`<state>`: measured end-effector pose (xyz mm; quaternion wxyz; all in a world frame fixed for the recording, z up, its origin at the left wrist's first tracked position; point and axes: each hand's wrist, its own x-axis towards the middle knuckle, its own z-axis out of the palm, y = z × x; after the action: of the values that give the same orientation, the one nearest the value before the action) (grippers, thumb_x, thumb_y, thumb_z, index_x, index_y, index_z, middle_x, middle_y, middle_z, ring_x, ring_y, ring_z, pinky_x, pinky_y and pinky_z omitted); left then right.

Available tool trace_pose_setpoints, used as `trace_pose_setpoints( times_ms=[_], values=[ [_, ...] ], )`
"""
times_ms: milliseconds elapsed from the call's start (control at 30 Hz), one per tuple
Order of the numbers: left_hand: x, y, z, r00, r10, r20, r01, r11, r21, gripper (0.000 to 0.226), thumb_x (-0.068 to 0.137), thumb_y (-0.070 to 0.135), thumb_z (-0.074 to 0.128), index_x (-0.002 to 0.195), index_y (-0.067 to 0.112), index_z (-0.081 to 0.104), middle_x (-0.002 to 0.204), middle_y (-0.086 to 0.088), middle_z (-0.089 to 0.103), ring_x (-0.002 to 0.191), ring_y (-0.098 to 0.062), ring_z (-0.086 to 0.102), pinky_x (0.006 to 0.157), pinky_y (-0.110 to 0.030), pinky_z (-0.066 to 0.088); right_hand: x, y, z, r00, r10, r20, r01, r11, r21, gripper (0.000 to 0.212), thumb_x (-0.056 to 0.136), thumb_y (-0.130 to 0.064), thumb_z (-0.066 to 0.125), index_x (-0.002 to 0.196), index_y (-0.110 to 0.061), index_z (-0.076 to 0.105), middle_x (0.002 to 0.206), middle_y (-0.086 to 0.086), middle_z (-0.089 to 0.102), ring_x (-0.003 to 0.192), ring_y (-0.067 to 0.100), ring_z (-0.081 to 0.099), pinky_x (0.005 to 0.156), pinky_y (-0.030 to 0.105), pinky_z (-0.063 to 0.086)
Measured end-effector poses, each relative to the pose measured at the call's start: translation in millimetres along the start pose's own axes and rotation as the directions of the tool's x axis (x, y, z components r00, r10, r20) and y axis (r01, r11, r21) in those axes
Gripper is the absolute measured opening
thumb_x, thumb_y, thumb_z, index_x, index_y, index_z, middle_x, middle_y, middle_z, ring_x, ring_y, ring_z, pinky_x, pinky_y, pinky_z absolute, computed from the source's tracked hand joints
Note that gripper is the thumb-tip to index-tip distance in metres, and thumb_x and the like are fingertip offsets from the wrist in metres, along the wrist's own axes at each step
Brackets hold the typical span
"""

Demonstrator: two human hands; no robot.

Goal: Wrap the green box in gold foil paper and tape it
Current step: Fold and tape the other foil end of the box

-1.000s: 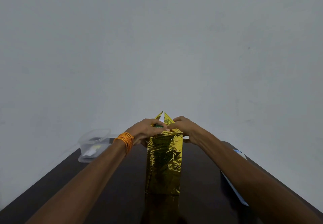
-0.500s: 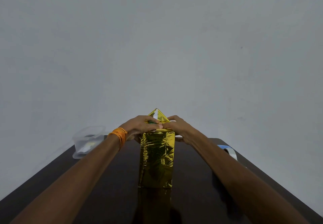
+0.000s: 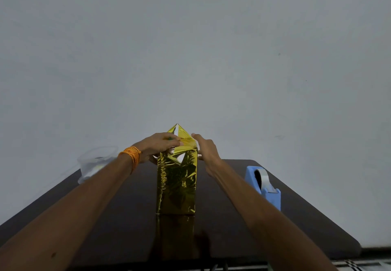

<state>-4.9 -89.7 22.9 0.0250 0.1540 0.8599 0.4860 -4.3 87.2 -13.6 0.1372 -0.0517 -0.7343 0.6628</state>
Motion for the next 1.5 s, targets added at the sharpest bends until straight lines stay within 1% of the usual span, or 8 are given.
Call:
trace_pose_setpoints(
  times_ms=[100,200,400,500,833,1033,1233,1500],
  values=[
    [-6,1,3,0.997,0.045,-0.058,-0.047,0.998,-0.037,0.029,0.089,0.040,0.069,0.115,0.030,0.063,0.093,0.002,0.059,0.085,-0.014,0.058,0.085,-0.039,0.052,-10,5,-10,0.999,0.022,-0.047,-0.021,0.999,0.026,0.053,0.085,-0.059,0.060,0.116,-0.017,0.050,0.118,0.010,0.056,0.111,0.027,0.056,0.082,0.041,0.043],
    [-9,7,8,0.966,0.183,-0.183,-0.194,0.980,-0.044,0.032,0.090,0.037,0.068,0.117,0.021,0.063,0.120,-0.001,0.058,0.093,-0.012,0.057,0.063,-0.016,0.046,-10,10,-28,0.996,-0.017,-0.091,0.014,1.000,-0.023,0.043,0.089,-0.053,0.059,0.111,-0.017,0.051,0.119,0.009,0.057,0.111,0.025,0.055,0.081,0.037,0.042],
    [-6,45,19,0.657,0.551,-0.514,-0.464,0.833,0.301,0.020,0.087,0.024,0.071,0.105,0.017,0.070,0.121,-0.002,0.064,0.116,-0.017,0.056,0.097,-0.030,0.044,-15,5,-76,0.970,-0.133,-0.206,0.104,0.984,-0.143,0.030,0.091,-0.038,0.063,0.107,-0.014,0.062,0.110,0.006,0.066,0.101,0.021,0.062,0.087,0.039,0.051],
    [-6,74,40,0.568,0.668,-0.481,-0.529,0.744,0.407,0.015,0.082,0.018,0.070,0.097,0.019,0.070,0.103,-0.001,0.067,0.097,-0.016,0.062,0.087,-0.039,0.055,-18,4,-104,0.941,-0.179,-0.287,0.118,0.969,-0.217,0.017,0.088,-0.027,0.066,0.095,-0.012,0.069,0.099,0.005,0.070,0.097,0.022,0.065,0.089,0.040,0.055],
    [13,67,157,0.840,0.498,-0.215,-0.478,0.867,0.141,0.018,0.075,0.012,0.067,0.090,0.020,0.072,0.082,0.004,0.071,0.075,-0.015,0.066,0.078,-0.038,0.057,-35,43,-198,0.916,-0.140,-0.375,-0.036,0.905,-0.425,0.030,0.081,-0.017,0.068,0.081,0.012,0.063,0.081,0.021,0.069,0.070,0.019,0.057,0.065,0.031,0.046],
    [19,41,211,0.951,0.309,-0.006,-0.309,0.950,-0.042,0.019,0.081,0.009,0.069,0.099,0.011,0.070,0.087,-0.010,0.072,0.076,-0.031,0.072,0.075,-0.044,0.061,-48,76,-232,0.915,0.138,-0.379,-0.267,0.911,-0.314,0.032,0.086,-0.037,0.067,0.080,-0.006,0.065,0.077,0.009,0.061,0.060,0.018,0.049,0.055,0.027,0.038],
    [21,17,264,0.937,0.235,0.258,-0.262,0.962,0.077,0.055,0.074,0.038,0.084,0.119,0.012,0.067,0.110,-0.004,0.065,0.102,-0.022,0.064,0.086,-0.041,0.058,-65,79,-225,0.936,0.302,-0.184,-0.324,0.940,-0.108,0.018,0.092,-0.023,0.068,0.082,-0.010,0.062,0.077,0.005,0.062,0.062,0.013,0.054,0.050,0.020,0.041],
    [30,1,285,0.931,0.293,0.217,-0.306,0.952,0.029,0.050,0.070,0.036,0.087,0.108,0.008,0.072,0.100,-0.007,0.067,0.093,-0.025,0.066,0.077,-0.041,0.060,-52,75,-223,0.937,0.265,-0.226,-0.299,0.945,-0.132,0.018,0.086,-0.011,0.076,0.075,-0.005,0.062,0.068,0.004,0.059,0.053,0.011,0.047,0.037,0.017,0.035]
  ],
)
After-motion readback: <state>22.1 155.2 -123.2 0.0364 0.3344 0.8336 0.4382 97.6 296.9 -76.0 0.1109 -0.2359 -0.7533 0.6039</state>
